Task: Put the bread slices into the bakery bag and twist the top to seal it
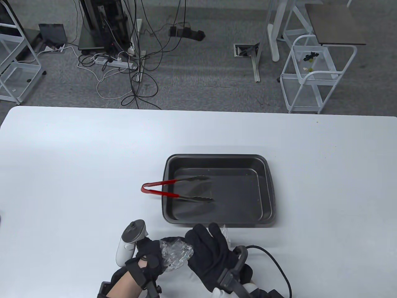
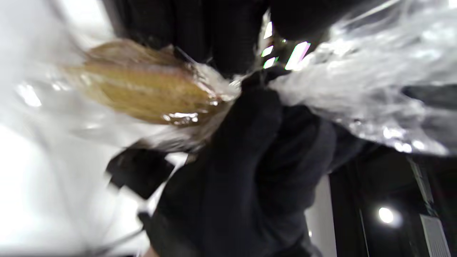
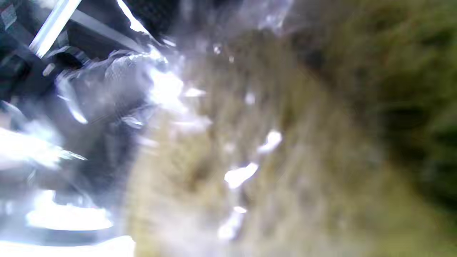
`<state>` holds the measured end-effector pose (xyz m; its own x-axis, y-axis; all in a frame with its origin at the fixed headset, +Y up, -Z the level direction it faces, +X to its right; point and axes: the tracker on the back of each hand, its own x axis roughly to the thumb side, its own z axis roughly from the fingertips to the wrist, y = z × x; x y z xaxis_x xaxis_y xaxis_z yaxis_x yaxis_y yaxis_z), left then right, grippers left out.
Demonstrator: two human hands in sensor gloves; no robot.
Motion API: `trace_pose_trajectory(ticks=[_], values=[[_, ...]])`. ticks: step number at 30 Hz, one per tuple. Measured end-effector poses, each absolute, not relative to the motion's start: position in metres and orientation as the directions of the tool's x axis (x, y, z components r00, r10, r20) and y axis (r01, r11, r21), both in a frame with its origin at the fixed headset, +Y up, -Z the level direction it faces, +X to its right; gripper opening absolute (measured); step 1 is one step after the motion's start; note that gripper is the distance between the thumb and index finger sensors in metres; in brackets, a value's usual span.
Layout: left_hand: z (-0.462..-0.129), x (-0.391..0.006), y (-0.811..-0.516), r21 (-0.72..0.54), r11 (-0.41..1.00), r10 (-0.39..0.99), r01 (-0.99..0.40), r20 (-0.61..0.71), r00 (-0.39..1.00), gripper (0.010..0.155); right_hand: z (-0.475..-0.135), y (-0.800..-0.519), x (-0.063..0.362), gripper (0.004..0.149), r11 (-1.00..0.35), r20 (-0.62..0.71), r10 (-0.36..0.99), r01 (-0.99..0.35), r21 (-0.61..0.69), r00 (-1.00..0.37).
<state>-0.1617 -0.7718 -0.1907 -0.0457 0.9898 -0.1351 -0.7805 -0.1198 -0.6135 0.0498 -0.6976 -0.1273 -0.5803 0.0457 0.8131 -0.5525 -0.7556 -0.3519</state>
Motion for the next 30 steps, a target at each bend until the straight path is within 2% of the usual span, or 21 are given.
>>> trace_pose_trajectory(ticks=[1, 3, 5, 7, 9, 12, 14, 16, 19, 24, 27, 30], values=[[-0.19, -0.163, -0.764, -0.563, -0.033, 0.999, -0.826, 0.001, -0.04, 0.061, -0.132, -0.697, 0.055, 0.052, -0.741, 0.8, 0.136, -0.596, -0.31, -0.584], [-0.188, -0.164, -0.752, -0.495, 0.149, 0.973, -0.856, 0.229, 0.037, 0.067, -0.141, -0.695, 0.067, 0.053, -0.721, 0.765, 0.267, -0.649, -0.245, -0.586], [-0.182, -0.165, -0.739, -0.435, 0.326, 0.924, -0.839, 0.336, 0.185, 0.071, -0.15, -0.694, 0.079, 0.053, -0.677, 0.726, 0.389, -0.71, -0.192, -0.568], [-0.177, -0.164, -0.73, -0.312, 0.547, 0.801, -0.777, 0.464, 0.378, 0.073, -0.16, -0.695, 0.092, 0.053, -0.652, 0.673, 0.513, -0.752, -0.097, -0.533], [-0.173, -0.163, -0.727, -0.101, 0.775, 0.583, -0.624, 0.497, 0.643, 0.074, -0.169, -0.696, 0.103, 0.053, -0.617, 0.619, 0.601, -0.786, -0.042, -0.505], [-0.174, -0.157, -0.736, 0.059, 0.959, 0.225, -0.278, 0.441, 0.869, 0.075, -0.178, -0.697, 0.116, 0.053, -0.61, 0.545, 0.669, -0.793, 0.012, -0.506], [-0.177, -0.152, -0.747, 0.101, 0.991, 0.04, -0.09, 0.419, 0.907, 0.076, -0.182, -0.693, 0.127, 0.054, -0.609, 0.512, 0.69, -0.792, 0.029, -0.512], [-0.181, -0.15, -0.754, 0.101, 0.995, -0.033, -0.009, 0.406, 0.913, 0.077, -0.184, -0.687, 0.136, 0.054, -0.632, 0.468, 0.694, -0.775, 0.03, -0.547], [-0.184, -0.148, -0.759, 0.07, 0.997, -0.003, -0.027, 0.397, 0.918, 0.078, -0.191, -0.666, 0.163, 0.054, -0.653, 0.379, 0.699, -0.758, -0.009, -0.607], [-0.184, -0.146, -0.762, 0.063, 0.998, -0.012, -0.014, 0.394, 0.919, 0.076, -0.211, -0.64, 0.225, 0.054, -0.616, 0.211, 0.764, -0.786, -0.042, -0.61], [-0.185, -0.144, -0.764, 0.048, 0.999, -0.011, -0.008, 0.396, 0.918, 0.078, -0.223, -0.632, 0.26, 0.054, -0.651, 0.111, 0.748, -0.756, -0.071, -0.655], [-0.185, -0.142, -0.766, 0.041, 0.999, -0.018, 0.002, 0.398, 0.917, 0.079, -0.237, -0.636, 0.289, 0.054, -0.716, -0.014, 0.698, -0.698, -0.022, -0.716]])
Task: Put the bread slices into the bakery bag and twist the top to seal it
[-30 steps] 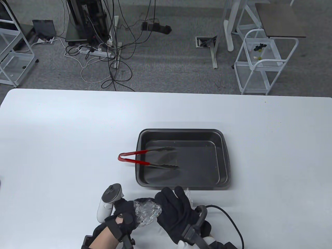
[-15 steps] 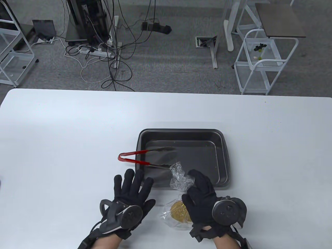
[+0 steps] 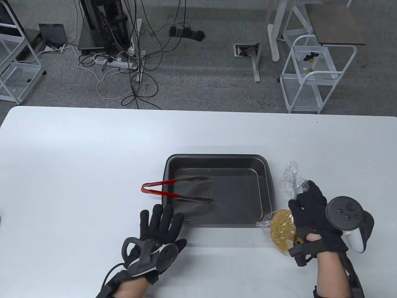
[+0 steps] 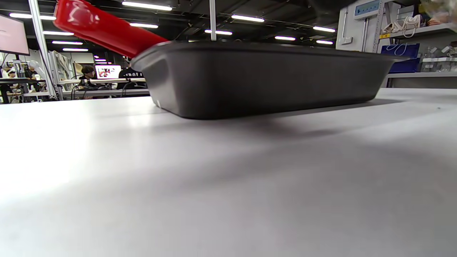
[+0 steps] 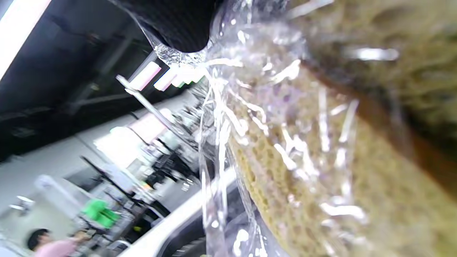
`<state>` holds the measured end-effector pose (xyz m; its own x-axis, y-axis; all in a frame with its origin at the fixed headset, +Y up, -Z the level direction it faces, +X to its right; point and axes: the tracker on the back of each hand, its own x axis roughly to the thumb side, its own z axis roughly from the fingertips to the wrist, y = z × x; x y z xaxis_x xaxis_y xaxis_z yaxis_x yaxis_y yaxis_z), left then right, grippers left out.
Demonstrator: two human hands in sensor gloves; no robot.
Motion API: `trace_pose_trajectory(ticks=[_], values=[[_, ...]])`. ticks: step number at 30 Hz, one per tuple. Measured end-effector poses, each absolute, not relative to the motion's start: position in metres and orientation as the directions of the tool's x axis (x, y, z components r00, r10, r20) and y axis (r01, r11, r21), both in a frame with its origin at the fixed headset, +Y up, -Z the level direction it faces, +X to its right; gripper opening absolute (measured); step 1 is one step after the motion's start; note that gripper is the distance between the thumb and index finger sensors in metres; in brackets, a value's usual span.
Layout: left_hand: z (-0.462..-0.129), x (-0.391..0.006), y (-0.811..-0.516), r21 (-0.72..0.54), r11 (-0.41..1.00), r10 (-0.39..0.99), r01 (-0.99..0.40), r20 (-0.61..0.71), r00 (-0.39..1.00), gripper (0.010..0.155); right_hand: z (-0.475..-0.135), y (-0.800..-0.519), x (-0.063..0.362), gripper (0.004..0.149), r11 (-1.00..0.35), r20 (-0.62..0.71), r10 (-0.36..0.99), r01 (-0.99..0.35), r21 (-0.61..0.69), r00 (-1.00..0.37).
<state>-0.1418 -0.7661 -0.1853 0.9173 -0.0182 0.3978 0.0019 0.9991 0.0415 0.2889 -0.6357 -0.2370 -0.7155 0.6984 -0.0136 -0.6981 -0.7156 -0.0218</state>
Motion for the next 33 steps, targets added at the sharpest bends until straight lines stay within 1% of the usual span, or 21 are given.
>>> trace_pose_trajectory(ticks=[2, 4, 7, 9, 10, 12, 16, 18, 20, 22, 25, 28, 29, 30, 33], values=[[-0.185, -0.14, -0.768, 0.033, 0.999, -0.02, 0.007, 0.404, 0.915, 0.079, -0.248, -0.647, 0.305, 0.054, -0.716, -0.081, 0.693, -0.697, 0.038, -0.717], [-0.186, -0.139, -0.769, 0.028, 1.0, -0.024, 0.014, 0.407, 0.913, 0.079, -0.259, -0.667, 0.321, 0.054, -0.677, -0.143, 0.716, -0.729, 0.1, -0.684], [-0.186, -0.14, -0.768, 0.025, 1.0, -0.01, -0.001, 0.404, 0.915, 0.079, -0.273, -0.697, 0.333, 0.054, -0.66, -0.214, 0.705, -0.736, 0.154, -0.676], [-0.186, -0.14, -0.767, 0.029, 1.0, -0.006, -0.006, 0.403, 0.915, 0.079, -0.284, -0.717, 0.338, 0.053, -0.652, -0.266, 0.695, -0.742, 0.159, -0.668], [-0.186, -0.14, -0.767, 0.028, 1.0, -0.005, -0.007, 0.403, 0.915, 0.079, -0.287, -0.723, 0.339, 0.054, -0.657, -0.289, 0.682, -0.736, 0.16, -0.672], [-0.186, -0.14, -0.767, 0.029, 1.0, -0.008, -0.004, 0.403, 0.915, 0.079, -0.297, -0.735, 0.34, 0.054, -0.707, -0.32, 0.637, -0.697, 0.119, -0.701], [-0.184, -0.137, -0.767, 0.03, 1.0, -0.011, -0.002, 0.41, 0.912, 0.08, -0.313, -0.752, 0.34, 0.055, -0.784, -0.388, 0.515, -0.603, 0.147, -0.765], [-0.184, -0.137, -0.767, 0.03, 1.0, -0.011, -0.002, 0.414, 0.91, 0.08, -0.317, -0.755, 0.342, 0.058, -0.8, -0.406, 0.474, -0.575, 0.171, -0.781], [-0.184, -0.137, -0.767, 0.03, 1.0, -0.012, -0.001, 0.416, 0.909, 0.08, -0.317, -0.747, 0.343, 0.061, -0.819, -0.409, 0.462, -0.556, 0.146, -0.787], [-0.184, -0.137, -0.767, 0.027, 1.0, -0.01, -0.002, 0.417, 0.909, 0.08, -0.312, -0.73, 0.344, 0.062, -0.845, -0.39, 0.454, -0.526, 0.095, -0.801], [-0.185, -0.137, -0.767, 0.021, 1.0, -0.004, -0.006, 0.415, 0.91, 0.08, -0.298, -0.688, 0.338, 0.064, -0.884, -0.31, 0.443, -0.468, 0.006, -0.841], [-0.184, -0.137, -0.767, 0.026, 1.0, -0.007, -0.004, 0.412, 0.911, 0.08, -0.275, -0.639, 0.315, 0.067, -0.896, -0.182, 0.444, -0.437, -0.079, -0.877], [-0.184, -0.137, -0.766, 0.028, 1.0, -0.006, -0.006, 0.412, 0.911, 0.08, -0.269, -0.629, 0.308, 0.067, -0.895, -0.148, 0.445, -0.435, -0.098, -0.883], [-0.183, -0.137, -0.765, 0.031, 0.999, -0.005, -0.008, 0.411, 0.912, 0.08, -0.257, -0.612, 0.294, 0.068, -0.89, -0.085, 0.449, -0.437, -0.131, -0.889], [-0.18, -0.138, -0.76, 0.045, 0.999, 0.002, -0.023, 0.407, 0.913, 0.08, -0.231, -0.589, 0.259, 0.069, -0.883, 0.036, 0.43, -0.428, -0.191, -0.902]])
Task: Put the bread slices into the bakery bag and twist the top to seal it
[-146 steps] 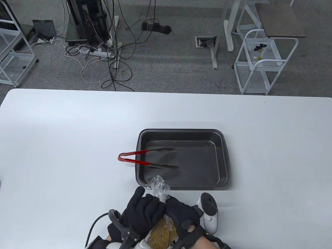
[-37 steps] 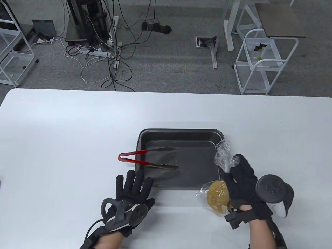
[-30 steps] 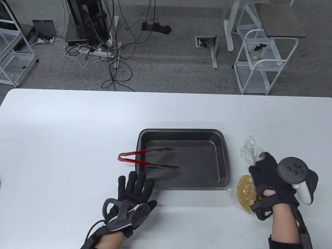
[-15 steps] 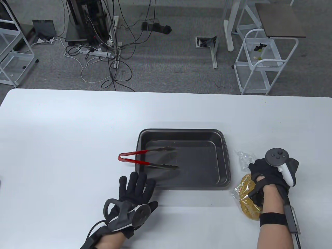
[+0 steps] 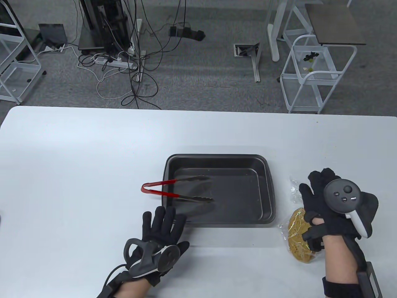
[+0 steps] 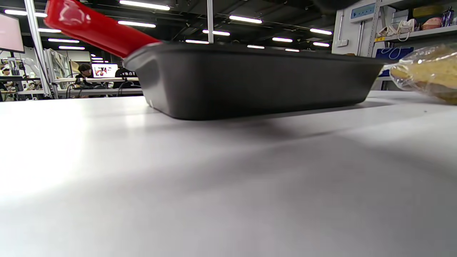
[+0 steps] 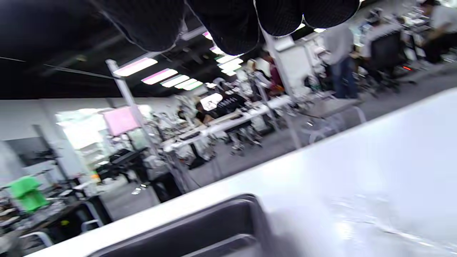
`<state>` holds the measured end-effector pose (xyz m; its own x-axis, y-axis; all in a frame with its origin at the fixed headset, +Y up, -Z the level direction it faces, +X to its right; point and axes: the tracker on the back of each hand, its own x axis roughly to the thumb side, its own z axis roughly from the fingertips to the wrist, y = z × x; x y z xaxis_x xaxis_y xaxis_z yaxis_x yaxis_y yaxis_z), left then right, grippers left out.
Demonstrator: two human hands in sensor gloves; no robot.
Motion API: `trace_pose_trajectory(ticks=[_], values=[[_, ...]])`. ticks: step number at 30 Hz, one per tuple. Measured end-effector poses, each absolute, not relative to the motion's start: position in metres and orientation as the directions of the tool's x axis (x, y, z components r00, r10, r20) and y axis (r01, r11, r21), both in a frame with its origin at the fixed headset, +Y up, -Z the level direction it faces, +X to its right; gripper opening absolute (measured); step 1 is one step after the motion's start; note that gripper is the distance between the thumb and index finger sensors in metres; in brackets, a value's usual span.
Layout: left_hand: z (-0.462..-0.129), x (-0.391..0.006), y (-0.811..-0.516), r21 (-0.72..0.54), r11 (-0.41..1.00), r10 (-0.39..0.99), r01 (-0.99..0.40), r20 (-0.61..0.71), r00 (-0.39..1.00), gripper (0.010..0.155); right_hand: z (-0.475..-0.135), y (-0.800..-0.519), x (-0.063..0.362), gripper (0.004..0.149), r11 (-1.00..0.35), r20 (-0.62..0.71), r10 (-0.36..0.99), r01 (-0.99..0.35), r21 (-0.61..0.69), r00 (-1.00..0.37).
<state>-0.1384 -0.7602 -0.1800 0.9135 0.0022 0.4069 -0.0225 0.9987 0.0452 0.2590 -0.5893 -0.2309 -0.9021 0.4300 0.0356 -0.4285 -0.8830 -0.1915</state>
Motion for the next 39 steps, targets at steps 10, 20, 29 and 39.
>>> trace_pose_trajectory(ticks=[10, 20, 29, 39], values=[[-0.174, -0.147, -0.745, 0.074, 0.986, 0.108, -0.152, 0.414, 0.904, 0.08, -0.192, -0.677, 0.16, 0.081, -0.896, 0.208, 0.276, -0.33, -0.298, -0.938], [-0.183, -0.13, -0.744, 0.006, 0.982, 0.173, -0.189, 0.374, 0.911, 0.079, -0.203, -0.763, 0.166, 0.086, -0.974, 0.101, 0.226, -0.227, -0.004, -0.969], [-0.187, -0.126, -0.751, -0.023, 0.977, 0.209, -0.213, 0.323, 0.923, 0.079, -0.201, -0.768, 0.166, 0.084, -0.963, 0.125, 0.27, -0.268, 0.039, -0.955], [-0.189, -0.149, -0.761, -0.104, 0.964, 0.264, -0.243, 0.349, 0.899, 0.078, -0.199, -0.756, 0.152, 0.082, -0.956, 0.207, 0.292, -0.292, 0.032, -0.934]])
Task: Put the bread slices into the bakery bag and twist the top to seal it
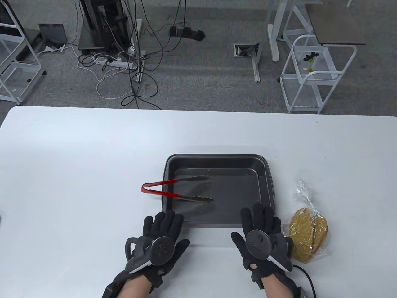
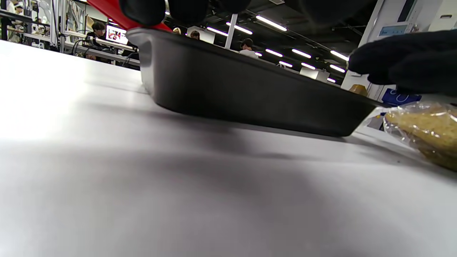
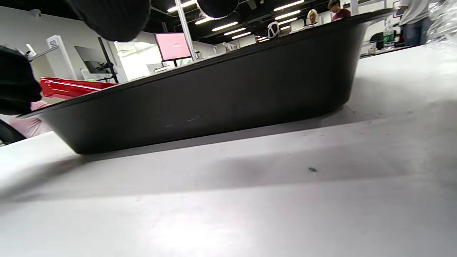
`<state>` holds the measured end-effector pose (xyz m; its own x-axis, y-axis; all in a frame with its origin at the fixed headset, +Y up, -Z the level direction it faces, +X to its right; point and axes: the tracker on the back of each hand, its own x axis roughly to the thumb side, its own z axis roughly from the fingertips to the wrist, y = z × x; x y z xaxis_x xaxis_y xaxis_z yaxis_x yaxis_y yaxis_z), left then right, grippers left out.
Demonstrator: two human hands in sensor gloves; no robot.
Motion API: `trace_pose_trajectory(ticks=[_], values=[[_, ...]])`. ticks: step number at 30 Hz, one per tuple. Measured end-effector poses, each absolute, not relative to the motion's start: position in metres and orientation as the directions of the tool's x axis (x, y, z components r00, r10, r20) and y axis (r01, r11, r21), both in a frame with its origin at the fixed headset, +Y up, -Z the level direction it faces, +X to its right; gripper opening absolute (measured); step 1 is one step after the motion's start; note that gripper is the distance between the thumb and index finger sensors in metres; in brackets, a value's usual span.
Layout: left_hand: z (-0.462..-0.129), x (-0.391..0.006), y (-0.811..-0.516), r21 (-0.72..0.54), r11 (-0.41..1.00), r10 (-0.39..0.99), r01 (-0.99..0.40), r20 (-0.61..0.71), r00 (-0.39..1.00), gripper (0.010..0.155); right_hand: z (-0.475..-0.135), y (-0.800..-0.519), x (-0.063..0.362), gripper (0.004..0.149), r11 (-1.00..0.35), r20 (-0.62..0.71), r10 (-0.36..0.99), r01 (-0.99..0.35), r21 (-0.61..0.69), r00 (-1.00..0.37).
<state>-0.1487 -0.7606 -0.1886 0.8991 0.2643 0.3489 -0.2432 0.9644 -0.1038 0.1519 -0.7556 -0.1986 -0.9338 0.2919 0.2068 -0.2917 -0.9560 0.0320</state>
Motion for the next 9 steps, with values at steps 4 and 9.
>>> trace_pose_trajectory(ticks=[4, 9], values=[[-0.1899, -0.1532, -0.761, -0.113, 0.955, 0.297, -0.274, 0.346, 0.89, 0.078, -0.1981, -0.7546, 0.1475, 0.081, -0.956, 0.222, 0.292, -0.29, 0.039, -0.93], [-0.1885, -0.1503, -0.7618, -0.14, 0.948, 0.317, -0.284, 0.371, 0.873, 0.078, -0.1986, -0.7554, 0.1479, 0.081, -0.952, 0.225, 0.305, -0.302, 0.046, -0.926]])
